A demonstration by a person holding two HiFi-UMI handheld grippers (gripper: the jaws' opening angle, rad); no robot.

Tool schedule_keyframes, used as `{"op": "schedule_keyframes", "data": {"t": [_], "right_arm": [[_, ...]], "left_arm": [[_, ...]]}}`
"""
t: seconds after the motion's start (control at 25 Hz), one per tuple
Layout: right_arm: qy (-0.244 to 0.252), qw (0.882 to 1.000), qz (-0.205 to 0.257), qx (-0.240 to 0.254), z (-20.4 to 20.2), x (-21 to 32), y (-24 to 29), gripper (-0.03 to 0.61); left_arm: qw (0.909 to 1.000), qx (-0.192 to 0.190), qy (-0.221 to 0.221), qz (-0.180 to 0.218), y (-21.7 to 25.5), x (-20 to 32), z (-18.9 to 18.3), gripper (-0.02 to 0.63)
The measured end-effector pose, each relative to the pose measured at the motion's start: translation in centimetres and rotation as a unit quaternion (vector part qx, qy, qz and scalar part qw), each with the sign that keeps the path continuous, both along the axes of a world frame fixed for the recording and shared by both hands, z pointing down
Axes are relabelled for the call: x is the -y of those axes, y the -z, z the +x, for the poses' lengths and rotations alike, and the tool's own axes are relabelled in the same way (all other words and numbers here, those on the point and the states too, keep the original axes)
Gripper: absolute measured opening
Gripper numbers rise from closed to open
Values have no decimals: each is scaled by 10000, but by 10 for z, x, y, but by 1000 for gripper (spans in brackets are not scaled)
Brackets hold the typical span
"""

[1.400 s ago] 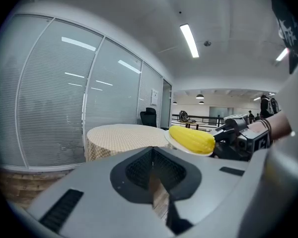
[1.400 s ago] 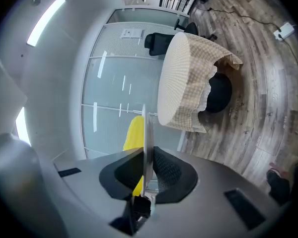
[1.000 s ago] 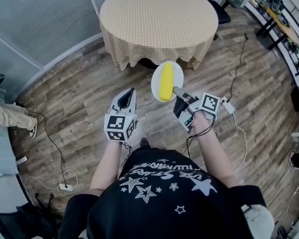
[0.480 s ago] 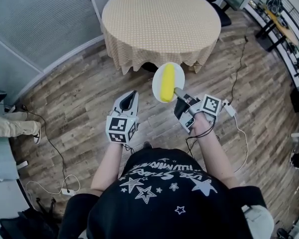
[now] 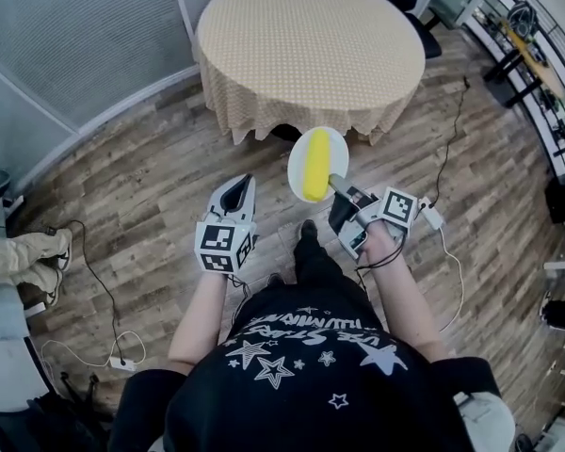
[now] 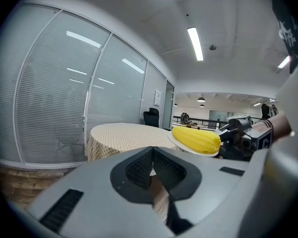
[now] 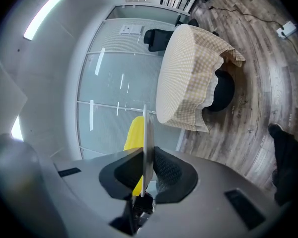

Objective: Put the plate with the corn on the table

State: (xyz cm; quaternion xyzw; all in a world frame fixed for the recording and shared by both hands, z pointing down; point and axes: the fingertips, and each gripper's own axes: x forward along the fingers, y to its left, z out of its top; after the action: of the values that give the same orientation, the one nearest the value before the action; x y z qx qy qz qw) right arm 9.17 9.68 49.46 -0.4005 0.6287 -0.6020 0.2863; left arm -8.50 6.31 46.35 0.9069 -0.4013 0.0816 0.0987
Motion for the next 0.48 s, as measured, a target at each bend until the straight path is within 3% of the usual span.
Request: {"op": "schedule_keyframes", "data": {"t": [0.2, 0.48], "right_arm": [[62, 10000, 19, 74, -3, 18, -13, 52], [572, 9983, 74, 96, -15, 103, -16, 52]], "left_arm": [[9998, 87, 181, 30, -4, 4, -7, 8], [9978, 229, 620, -93, -6, 77, -21, 8]]}}
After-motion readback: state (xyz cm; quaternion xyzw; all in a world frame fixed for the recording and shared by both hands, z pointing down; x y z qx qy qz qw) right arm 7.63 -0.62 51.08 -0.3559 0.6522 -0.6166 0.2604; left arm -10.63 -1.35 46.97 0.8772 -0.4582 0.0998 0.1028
